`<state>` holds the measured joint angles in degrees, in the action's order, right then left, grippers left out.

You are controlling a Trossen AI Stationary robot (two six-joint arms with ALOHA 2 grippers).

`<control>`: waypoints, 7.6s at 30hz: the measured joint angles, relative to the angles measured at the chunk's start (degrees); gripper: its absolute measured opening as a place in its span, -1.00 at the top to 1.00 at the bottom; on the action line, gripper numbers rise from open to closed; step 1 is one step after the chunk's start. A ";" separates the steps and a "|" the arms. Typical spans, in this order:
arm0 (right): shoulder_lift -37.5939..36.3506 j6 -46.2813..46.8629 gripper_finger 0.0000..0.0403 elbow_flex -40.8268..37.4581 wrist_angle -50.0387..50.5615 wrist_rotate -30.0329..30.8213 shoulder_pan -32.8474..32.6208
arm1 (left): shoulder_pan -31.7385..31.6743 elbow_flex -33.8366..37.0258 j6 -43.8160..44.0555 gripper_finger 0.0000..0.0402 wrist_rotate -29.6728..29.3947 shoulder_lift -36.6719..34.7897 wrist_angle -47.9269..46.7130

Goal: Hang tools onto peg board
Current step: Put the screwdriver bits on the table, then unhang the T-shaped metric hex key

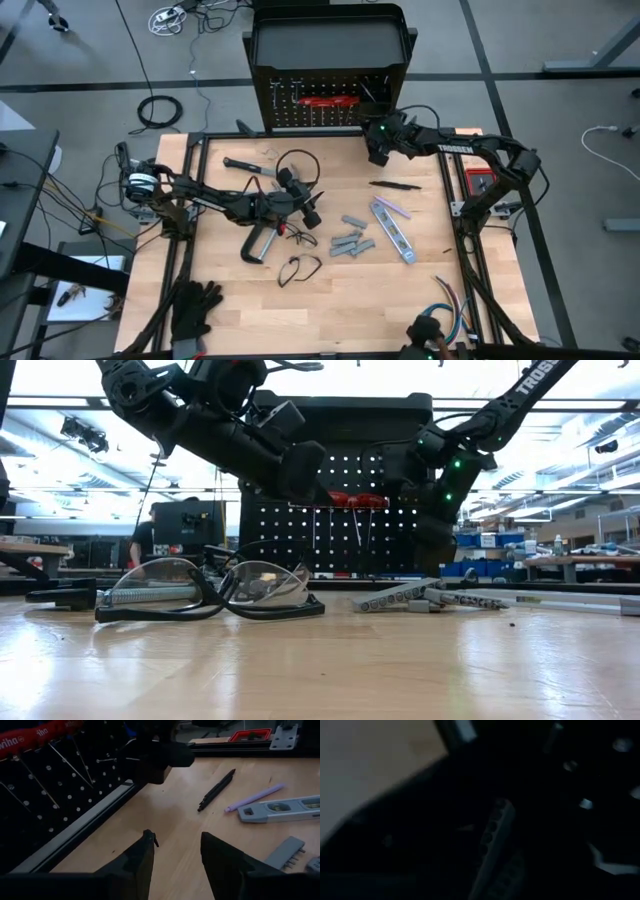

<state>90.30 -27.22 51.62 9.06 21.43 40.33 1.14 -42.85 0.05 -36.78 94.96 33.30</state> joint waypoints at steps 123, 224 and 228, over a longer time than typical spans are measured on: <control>8.19 54.00 0.18 17.70 33.51 4.85 -6.24 | 0.07 0.00 0.61 0.20 0.92 -0.02 -1.44; -1.92 6.69 -0.44 45.03 38.03 8.68 -22.37 | 0.09 0.00 0.39 0.20 5.35 -0.02 -1.82; 2.06 10.73 -0.71 46.96 34.69 11.72 -19.26 | 0.09 0.00 0.39 0.20 5.39 -0.02 -1.88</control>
<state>92.37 -16.50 98.57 43.75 33.16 21.06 1.23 -42.85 0.45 -31.38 94.94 31.42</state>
